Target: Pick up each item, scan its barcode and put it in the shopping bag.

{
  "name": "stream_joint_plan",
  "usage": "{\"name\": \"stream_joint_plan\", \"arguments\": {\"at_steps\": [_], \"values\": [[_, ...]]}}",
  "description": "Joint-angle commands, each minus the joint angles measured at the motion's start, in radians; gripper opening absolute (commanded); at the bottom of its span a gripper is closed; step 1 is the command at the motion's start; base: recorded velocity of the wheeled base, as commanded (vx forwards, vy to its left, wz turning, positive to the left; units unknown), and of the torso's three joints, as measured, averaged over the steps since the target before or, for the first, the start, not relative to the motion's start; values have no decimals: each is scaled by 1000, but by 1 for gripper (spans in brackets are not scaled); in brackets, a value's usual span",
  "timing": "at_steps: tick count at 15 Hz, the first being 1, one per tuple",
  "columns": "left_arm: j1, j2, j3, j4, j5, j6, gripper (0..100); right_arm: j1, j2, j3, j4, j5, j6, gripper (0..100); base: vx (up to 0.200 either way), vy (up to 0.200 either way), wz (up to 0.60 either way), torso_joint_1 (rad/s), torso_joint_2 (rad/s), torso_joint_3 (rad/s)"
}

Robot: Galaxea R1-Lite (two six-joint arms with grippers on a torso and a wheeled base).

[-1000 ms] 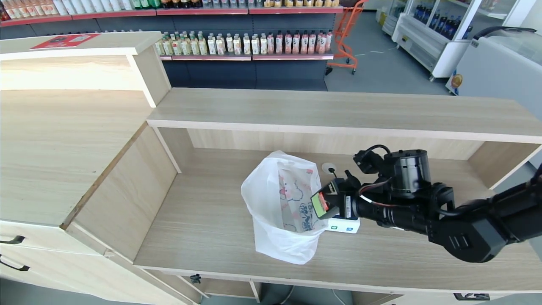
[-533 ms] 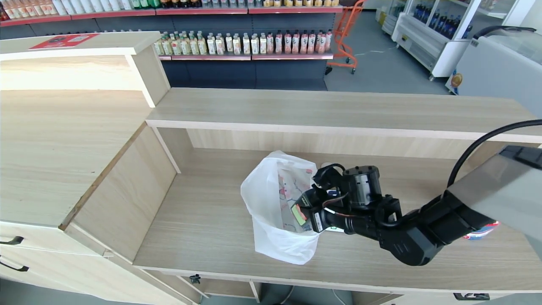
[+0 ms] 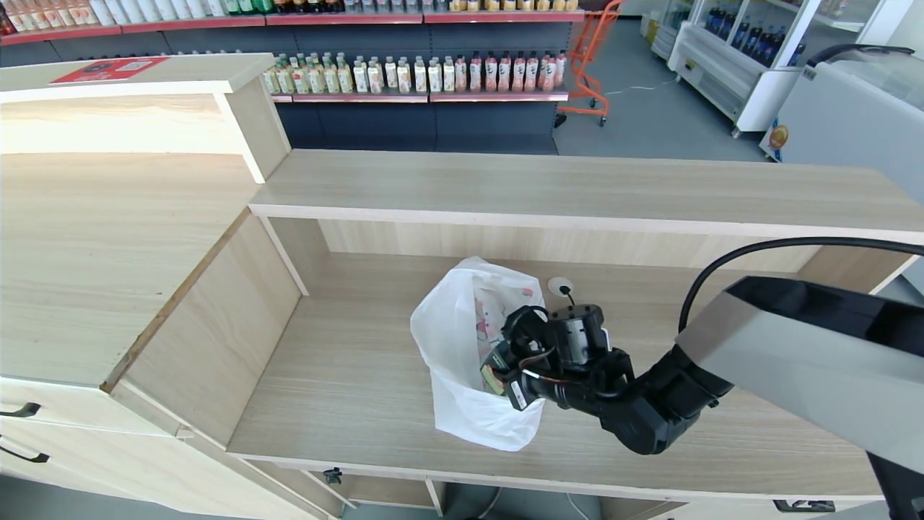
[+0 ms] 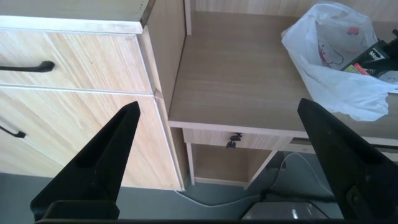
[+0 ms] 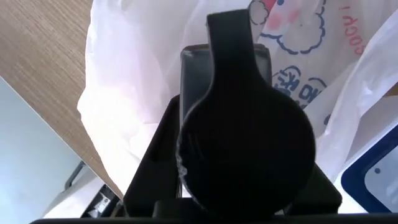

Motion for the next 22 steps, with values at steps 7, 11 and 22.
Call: {"name": "stream_joint_plan", "arguments": {"at_steps": [7, 11, 22], "values": [[1, 2, 0, 0, -1, 0, 100, -2, -168, 7, 43, 13, 358, 100, 0, 0, 0, 0, 0, 0], [1, 2, 0, 0, 1, 0, 100, -156, -605, 254, 291, 59, 450, 100, 0, 0, 0, 0, 0, 0], [1, 6, 0, 0, -1, -5, 100, -410, -950, 323, 466, -151, 432, 100, 0, 0, 0, 0, 0, 0]]}}
